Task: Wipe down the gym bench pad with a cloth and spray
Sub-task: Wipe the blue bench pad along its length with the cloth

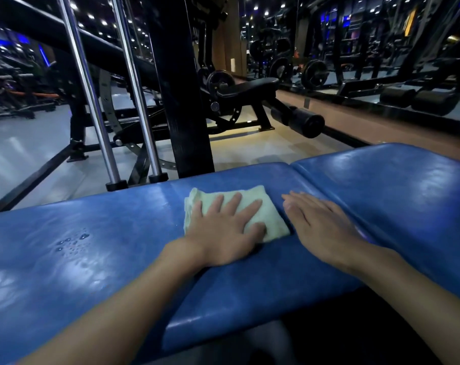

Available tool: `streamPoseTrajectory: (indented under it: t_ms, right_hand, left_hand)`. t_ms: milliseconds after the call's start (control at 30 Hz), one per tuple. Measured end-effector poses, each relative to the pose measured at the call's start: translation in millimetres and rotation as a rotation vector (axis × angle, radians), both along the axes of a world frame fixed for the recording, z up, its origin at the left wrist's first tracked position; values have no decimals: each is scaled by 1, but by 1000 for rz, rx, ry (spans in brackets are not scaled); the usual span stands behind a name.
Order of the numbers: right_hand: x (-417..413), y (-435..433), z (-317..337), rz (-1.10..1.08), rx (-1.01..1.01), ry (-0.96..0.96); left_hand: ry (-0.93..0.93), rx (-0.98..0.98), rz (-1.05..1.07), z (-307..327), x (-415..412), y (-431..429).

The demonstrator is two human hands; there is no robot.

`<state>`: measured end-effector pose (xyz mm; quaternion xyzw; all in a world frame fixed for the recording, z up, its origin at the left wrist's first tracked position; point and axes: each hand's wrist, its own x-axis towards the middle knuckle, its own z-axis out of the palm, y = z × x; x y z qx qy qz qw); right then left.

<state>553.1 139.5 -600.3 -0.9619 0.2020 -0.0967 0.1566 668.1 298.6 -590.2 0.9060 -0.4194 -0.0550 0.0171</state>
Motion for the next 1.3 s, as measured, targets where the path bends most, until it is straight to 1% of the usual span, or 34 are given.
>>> streamPoseTrajectory:
  t_ms: [133,233,333,367,433,467,533,667,867,1000,1133,1300]
  right_hand:
    - [-4,2,4,8,126,-70]
    - [-11,6,8,32,91,-34]
    - [-13,8,15,60,-21,0]
    - [-12,8,16,62,-25,-15]
    - [-12,9,16,53,33,-21]
    - [-11,9,14,62,40,0]
    - [-9,10,8,87,-31,64]
    - [-6,9,1,89,-152,116]
    - [-4,8,-1,85,-166,163]
    - [-3,7,-2,83,-162,147]
    - [-3,6,-3,75,-151,136]
    - [-4,6,1,75,-110,113]
  left_hand:
    - [-29,33,-17,0,-61,38]
    - [-10,21,-18,5,-86,53]
    - [-12,-96,49,10,-92,50]
    - [-22,-101,71,9,-92,47]
    - [-68,-33,84,2,-88,41]
    - [-80,-1,88,-1,-83,39]
    - [-70,24,88,-3,-64,32]
    - [-6,23,113,0,0,11]
    - [-9,43,156,6,97,-27]
    - [-6,47,185,9,119,-38]
    - [-27,50,164,2,90,-23]
    - [-63,54,82,-2,11,20]
